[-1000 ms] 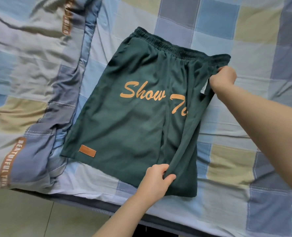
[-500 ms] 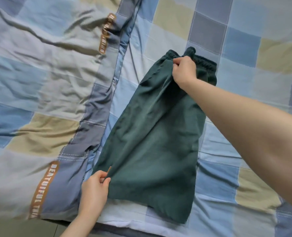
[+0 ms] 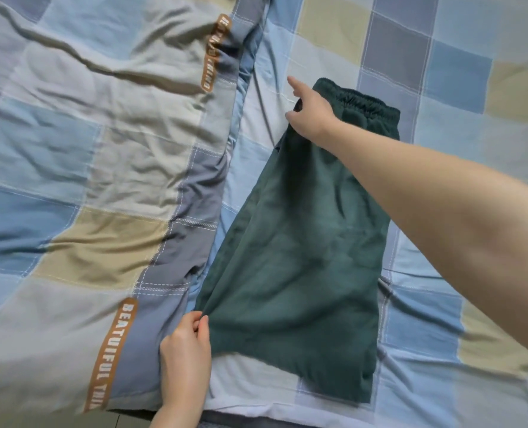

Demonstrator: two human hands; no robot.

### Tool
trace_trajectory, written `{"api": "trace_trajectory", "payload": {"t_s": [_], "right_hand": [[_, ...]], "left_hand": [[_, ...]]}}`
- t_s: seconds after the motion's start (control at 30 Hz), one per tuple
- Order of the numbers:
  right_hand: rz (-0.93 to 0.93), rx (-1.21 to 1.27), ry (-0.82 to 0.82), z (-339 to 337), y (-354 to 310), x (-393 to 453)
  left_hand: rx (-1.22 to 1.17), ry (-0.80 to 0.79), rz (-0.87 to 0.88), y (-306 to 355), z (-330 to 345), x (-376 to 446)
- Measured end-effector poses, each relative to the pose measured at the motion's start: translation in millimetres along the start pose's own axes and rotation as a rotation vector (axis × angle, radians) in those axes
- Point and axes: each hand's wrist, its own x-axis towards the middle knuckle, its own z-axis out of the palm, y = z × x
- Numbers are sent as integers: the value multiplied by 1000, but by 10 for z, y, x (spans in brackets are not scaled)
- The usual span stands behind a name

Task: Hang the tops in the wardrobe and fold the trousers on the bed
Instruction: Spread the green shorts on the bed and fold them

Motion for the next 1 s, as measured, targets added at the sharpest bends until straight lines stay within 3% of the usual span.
{"api": "trace_trajectory", "payload": {"t_s": [0.17,0.27,0.33,0.43,0.53,0.63,0.73,0.8,0.87,0.93,1.0], "right_hand": [[82,375,431,131,553,-1212],[470,376,508,344,1347,-2318],[711,373,375,556,1742,-3007],[847,584,140,802,1910,-3603],[819,774,70,882,1801,-3724],[790,941,-123,934,1751,-3620],[820,954,-229,882,1779,-3600],[815,953,-127,714,1799,-3675],[776,911,102,482,1855,-3796],[684,874,348,194,1953,-3984],[616,825,439,-13,2034,-4164]], "left_hand": [[123,-56,95,59,-60,-50],[187,-52,109,95,-76,-53],[213,-36,91,115,-56,-46],[279,-48,92,153,17,-49],[355,-68,31,171,70,-3],[377,-80,-35,193,101,90],[403,-129,-59,160,123,161],[343,-228,-23,161,135,145],[130,-414,-28,175,133,33],[-156,-610,-143,230,69,-201],[-296,-725,-264,249,52,-382]]}}
